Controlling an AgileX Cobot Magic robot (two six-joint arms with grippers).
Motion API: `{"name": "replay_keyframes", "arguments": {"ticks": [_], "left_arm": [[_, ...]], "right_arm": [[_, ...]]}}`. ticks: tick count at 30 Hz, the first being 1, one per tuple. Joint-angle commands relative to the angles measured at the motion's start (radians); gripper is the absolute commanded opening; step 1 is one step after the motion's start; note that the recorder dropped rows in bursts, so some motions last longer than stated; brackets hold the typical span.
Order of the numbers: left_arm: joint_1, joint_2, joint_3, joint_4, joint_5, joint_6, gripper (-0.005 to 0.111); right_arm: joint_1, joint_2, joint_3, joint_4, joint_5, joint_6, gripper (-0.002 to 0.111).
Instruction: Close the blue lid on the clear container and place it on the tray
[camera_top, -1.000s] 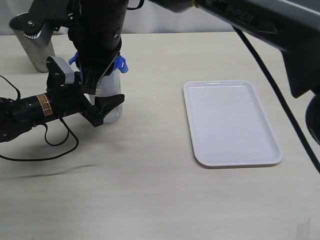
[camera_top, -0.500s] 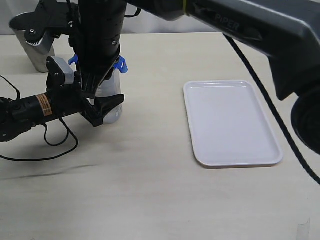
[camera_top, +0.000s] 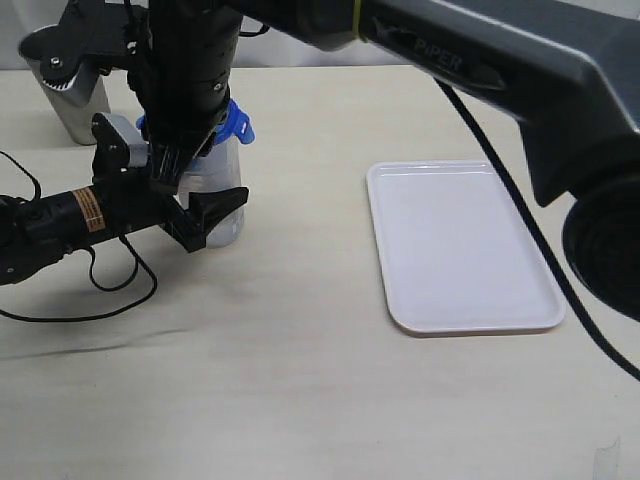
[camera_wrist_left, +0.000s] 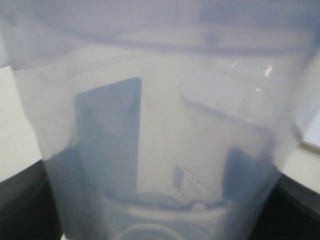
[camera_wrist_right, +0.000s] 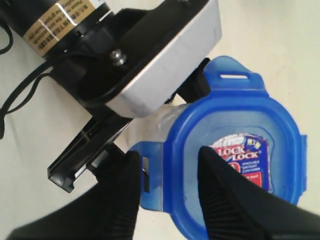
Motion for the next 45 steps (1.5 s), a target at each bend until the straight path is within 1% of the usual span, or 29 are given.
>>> {"name": "replay_keyframes", "arguments": {"ticks": [1,6,9,14,18,24,27,31,33,36,38,41,45], "left_arm": [[-0.007,-0.001,-0.003,0.017,-0.010,0.011,0.000],[-0.007,-0.001,-0.003,0.017,-0.010,0.011,0.000],[-0.007,-0.001,-0.003,0.017,-0.010,0.011,0.000],[-0.007,-0.001,-0.003,0.017,-0.010,0.011,0.000],[-0.007,-0.001,-0.003,0.018,-0.010,0.011,0.000],[-0.007,-0.001,-0.003,0.018,-0.010,0.011,0.000],[-0.007,-0.001,-0.003,0.019,-0.010,0.011,0.000],[-0.007,-0.001,-0.003,0.021,-0.010,0.011,0.000],[-0.007,-0.001,-0.003,0.021,-0.010,0.011,0.000],[-0.007,-0.001,-0.003,0.017,-0.010,0.011,0.000],[-0.007,-0.001,-0.003,0.015,-0.010,0.011,0.000],[-0.007,-0.001,-0.003,0.011,-0.010,0.014,0.000],[-0.007,-0.001,-0.003,0.011,-0.010,0.034,0.000]], "right_arm": [[-0.006,0.074,0.021,-0.087,0.027,0.031,0.037],[0.006,0.092,0.032,-0.172,0.033,0.007,0.037],[0.032,0.092,0.057,-0.249,0.034,0.004,0.037],[0.053,0.092,0.101,-0.255,0.015,-0.021,0.037],[0.053,0.092,0.141,-0.274,0.015,-0.021,0.029],[0.053,0.092,0.194,-0.332,-0.028,-0.013,0.029],[0.053,0.092,0.206,-0.332,-0.047,-0.013,0.028],[0.053,0.092,0.206,-0.329,-0.049,-0.009,0.023],[0.053,0.086,0.206,-0.312,-0.047,-0.018,0.023],[0.053,0.065,0.206,-0.226,-0.039,-0.053,0.025],[0.053,0.043,0.206,-0.175,-0.037,-0.071,0.032],[0.053,0.006,0.204,-0.161,-0.034,-0.073,0.039],[0.053,-0.056,0.204,-0.158,-0.026,-0.061,0.042]]}}
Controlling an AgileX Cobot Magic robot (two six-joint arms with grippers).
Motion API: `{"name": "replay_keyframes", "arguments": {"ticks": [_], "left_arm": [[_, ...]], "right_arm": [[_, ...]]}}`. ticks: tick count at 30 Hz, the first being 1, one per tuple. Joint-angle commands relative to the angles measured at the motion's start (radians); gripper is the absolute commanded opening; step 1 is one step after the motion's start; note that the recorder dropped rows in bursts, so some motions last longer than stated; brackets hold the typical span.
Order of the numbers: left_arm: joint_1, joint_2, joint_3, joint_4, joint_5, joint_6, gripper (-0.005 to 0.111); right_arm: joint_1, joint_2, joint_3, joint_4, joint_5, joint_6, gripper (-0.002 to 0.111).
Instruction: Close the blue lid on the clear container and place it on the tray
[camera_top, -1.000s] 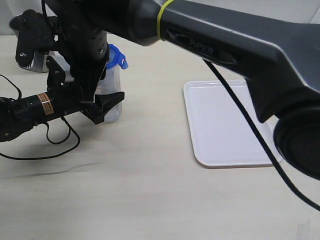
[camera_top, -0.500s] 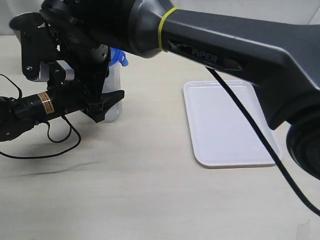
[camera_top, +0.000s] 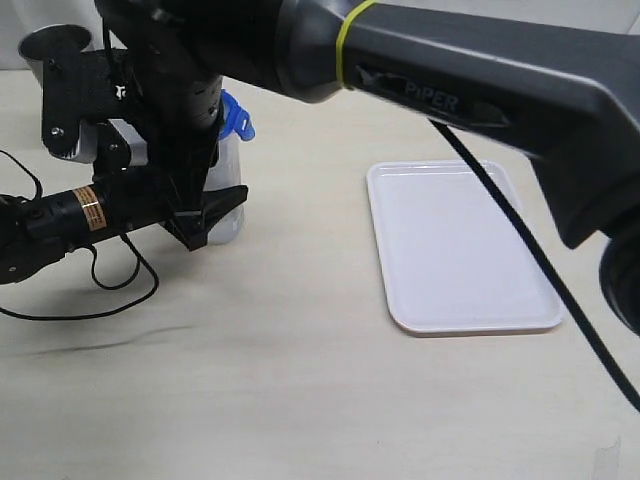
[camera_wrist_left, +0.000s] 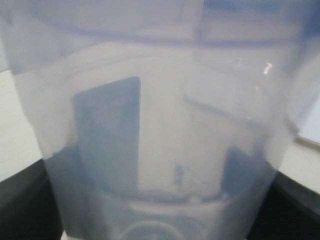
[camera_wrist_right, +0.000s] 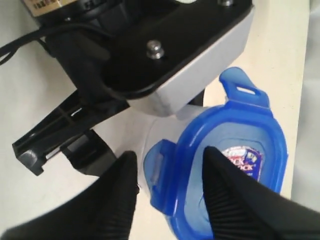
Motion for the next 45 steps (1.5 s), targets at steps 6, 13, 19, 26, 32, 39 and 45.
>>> {"name": "replay_keyframes", "arguments": {"ticks": [6,13,19,26,32,39,45], "left_arm": [[-0.001,-0.005,0.006,0.025,-0.012,0.054,0.000],[-0.001,-0.005,0.006,0.027,-0.012,0.185,0.000],[-0.001,-0.005,0.006,0.035,-0.012,0.196,0.000],[-0.001,-0.005,0.006,0.030,-0.012,0.192,0.000],[-0.001,-0.009,0.006,0.007,-0.012,0.155,0.000],[-0.001,-0.013,0.006,0.007,-0.012,0.125,0.000],[-0.001,-0.013,0.006,0.007,-0.012,0.125,0.000]], "right_arm": [[-0.023,-0.122,0.037,0.162,0.128,-0.001,0.046],[-0.026,-0.247,0.037,0.184,0.116,-0.003,0.046],[-0.127,-0.280,0.037,0.254,0.093,0.147,0.046],[-0.348,-0.193,0.037,0.599,0.108,0.410,0.046],[-0.469,-0.140,0.106,1.030,0.216,0.364,0.043],[-0.465,-0.140,0.263,1.067,0.007,0.393,0.037],[-0.463,-0.117,0.285,1.132,-0.056,0.355,0.037]]}}
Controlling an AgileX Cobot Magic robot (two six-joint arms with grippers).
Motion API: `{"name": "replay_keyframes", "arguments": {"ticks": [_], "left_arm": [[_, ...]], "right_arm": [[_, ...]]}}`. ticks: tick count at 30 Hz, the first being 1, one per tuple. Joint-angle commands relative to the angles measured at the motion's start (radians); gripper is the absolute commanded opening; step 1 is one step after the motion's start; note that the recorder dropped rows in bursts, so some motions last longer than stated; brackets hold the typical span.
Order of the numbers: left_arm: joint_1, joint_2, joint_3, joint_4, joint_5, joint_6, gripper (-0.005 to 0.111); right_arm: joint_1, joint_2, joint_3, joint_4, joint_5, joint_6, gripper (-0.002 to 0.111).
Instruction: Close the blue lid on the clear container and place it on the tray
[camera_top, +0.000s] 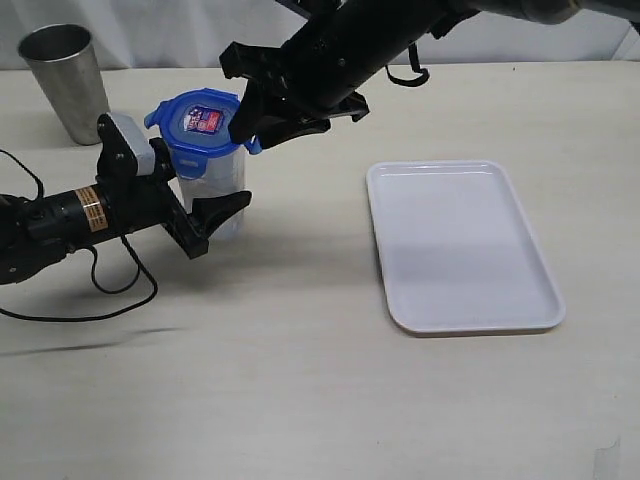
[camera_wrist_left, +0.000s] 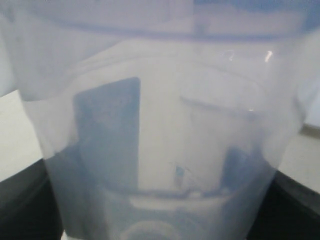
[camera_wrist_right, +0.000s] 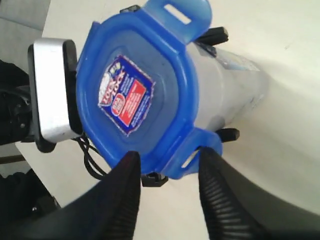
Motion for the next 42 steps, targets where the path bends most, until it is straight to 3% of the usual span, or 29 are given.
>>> {"name": "replay_keyframes", "arguments": {"ticks": [1,6,22,28,35,42], "left_arm": [[-0.001,-0.012,0.005,-0.008,0.003,-0.009,0.000],[-0.001,-0.012,0.005,-0.008,0.003,-0.009,0.000],[-0.001,-0.012,0.005,-0.006,0.003,-0.008,0.000],[-0.001,-0.012,0.005,-0.006,0.003,-0.010,0.000],[-0.001,-0.012,0.005,-0.006,0.003,-0.012,0.000],[-0.003,-0.012,0.005,-0.004,0.003,-0.030,0.000]], "right_arm": [[-0.002,0.011,0.009,0.044,-0.067,-0.029,0.037],[-0.002,0.021,0.009,0.093,-0.083,-0.044,0.042],[-0.002,0.068,0.007,0.138,-0.071,-0.051,0.043],[-0.002,0.068,0.003,0.140,-0.069,-0.051,0.050],[-0.002,0.068,0.003,0.169,-0.070,-0.049,0.036],[-0.002,0.068,0.003,0.175,-0.067,-0.049,0.036]]}}
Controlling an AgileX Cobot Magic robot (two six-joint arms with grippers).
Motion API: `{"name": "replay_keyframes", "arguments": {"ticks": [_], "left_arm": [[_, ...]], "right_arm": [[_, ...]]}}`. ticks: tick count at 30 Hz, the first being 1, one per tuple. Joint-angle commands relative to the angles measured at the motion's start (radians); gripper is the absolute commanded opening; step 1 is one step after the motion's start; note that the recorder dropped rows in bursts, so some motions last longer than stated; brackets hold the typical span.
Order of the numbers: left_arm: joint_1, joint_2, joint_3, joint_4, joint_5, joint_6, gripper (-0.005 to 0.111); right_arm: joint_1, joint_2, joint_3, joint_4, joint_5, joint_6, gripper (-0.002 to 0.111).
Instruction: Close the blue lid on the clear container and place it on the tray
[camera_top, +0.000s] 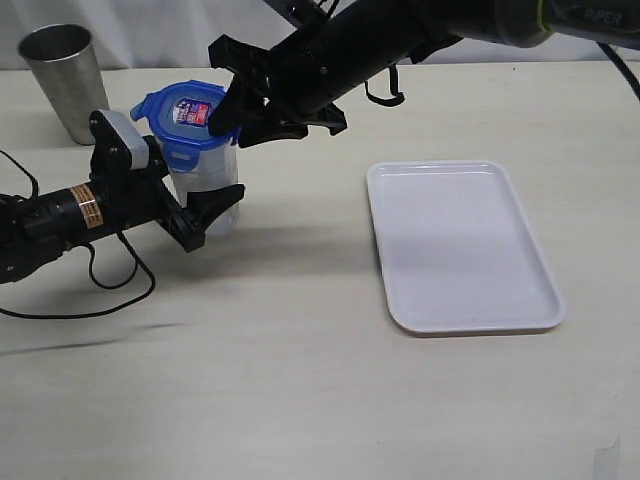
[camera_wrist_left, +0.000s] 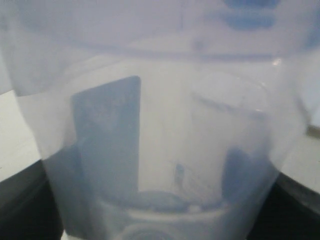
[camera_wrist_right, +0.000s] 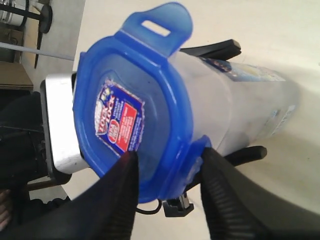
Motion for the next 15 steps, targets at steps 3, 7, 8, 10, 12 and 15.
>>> {"name": "replay_keyframes", "arguments": {"ticks": [3,7,8,10,12,15], "left_arm": [[-0.009,-0.012,0.005,0.024,-0.008,-0.005,0.000],[-0.009,-0.012,0.005,0.030,-0.008,-0.005,0.000],[-0.009,-0.012,0.005,0.033,-0.008,-0.005,0.000],[-0.009,-0.012,0.005,0.042,-0.008,-0.005,0.000],[-0.009,-0.012,0.005,0.046,-0.008,-0.005,0.000],[-0.009,-0.012,0.005,0.047,-0.008,-0.007,0.000]], "right_arm": [[0.002,0.004,0.000,0.001,0.007,-0.011,0.036],[0.022,0.005,0.000,-0.006,-0.025,-0.007,0.035],[0.025,0.007,0.000,-0.006,-0.034,-0.007,0.035],[0.031,0.013,0.000,-0.003,-0.045,-0.007,0.035],[0.031,0.021,0.000,-0.003,-0.041,0.001,0.035],[0.031,0.032,0.000,-0.005,-0.028,0.001,0.035]]}}
